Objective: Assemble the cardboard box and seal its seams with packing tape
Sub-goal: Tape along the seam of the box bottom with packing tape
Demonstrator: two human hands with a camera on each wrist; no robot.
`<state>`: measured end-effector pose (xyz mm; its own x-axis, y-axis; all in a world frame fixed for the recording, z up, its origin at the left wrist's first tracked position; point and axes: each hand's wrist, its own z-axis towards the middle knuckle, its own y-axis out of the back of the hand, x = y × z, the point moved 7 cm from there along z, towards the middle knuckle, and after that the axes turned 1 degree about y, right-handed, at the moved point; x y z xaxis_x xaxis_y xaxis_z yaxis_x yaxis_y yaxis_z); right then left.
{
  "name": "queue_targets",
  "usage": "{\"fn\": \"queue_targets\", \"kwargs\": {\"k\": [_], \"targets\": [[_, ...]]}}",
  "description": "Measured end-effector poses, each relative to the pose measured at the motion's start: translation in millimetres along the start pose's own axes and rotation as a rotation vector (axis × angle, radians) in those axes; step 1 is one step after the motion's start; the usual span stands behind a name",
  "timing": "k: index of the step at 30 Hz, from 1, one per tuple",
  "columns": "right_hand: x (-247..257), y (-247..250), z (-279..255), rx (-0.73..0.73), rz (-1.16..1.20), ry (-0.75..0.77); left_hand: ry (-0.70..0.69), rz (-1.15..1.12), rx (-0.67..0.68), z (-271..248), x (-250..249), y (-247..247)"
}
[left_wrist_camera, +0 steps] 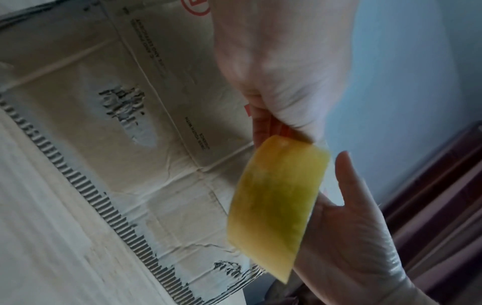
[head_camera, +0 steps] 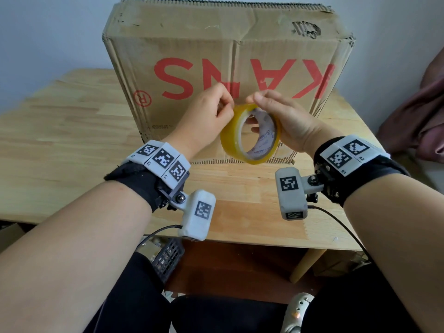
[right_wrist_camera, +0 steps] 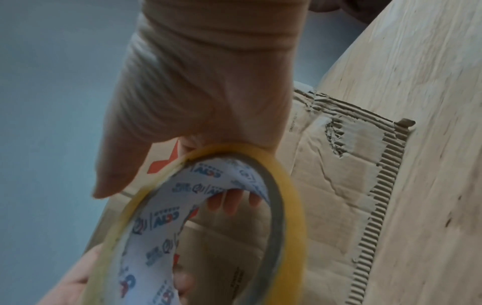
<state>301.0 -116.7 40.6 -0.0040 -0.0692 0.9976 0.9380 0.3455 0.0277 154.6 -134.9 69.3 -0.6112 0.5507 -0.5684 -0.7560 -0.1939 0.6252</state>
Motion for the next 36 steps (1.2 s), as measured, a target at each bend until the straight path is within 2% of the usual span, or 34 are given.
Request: {"fn": "queue_targets", "kwargs": {"k": [3,7,12,15,20,24,27,32,36], "targets": [[-2,-1,-1,-0.003,-0.07,0.027,0.038,0.044,0.016,1,4,0],[2,4,-3,-0.087,-0.295,0.077,0.038,0.135,-0.01,-1,6,3],[-3,0,-4,-0.087,-0.443,0.042,0.097,0.207,-0.056,-4,8,2],[-5,-1,-6,-0.064,-0.392,0.02,0.156,0.058,-0.054,-2,11,3],[-1,8,-12,-0.036,-0.247,0.061,0.236,-0.408,-0.003,-2,11,3],[-4,12,-12,-0.004,-0.257,0.031,0.232,-0.472,0.067,-2,5,-1],[-5,16,-11,-0.041,-0.334,0.021,0.288,-0.53,0.188,-4,3,-7],[-4,12,-13,-0.031,-0.482,0.019,0.239,-0.411,0.326,-6,-2,-10],[-6,9,-12,-0.036,-0.577,0.03,0.212,-0.262,0.26,-3,1,-8]]}}
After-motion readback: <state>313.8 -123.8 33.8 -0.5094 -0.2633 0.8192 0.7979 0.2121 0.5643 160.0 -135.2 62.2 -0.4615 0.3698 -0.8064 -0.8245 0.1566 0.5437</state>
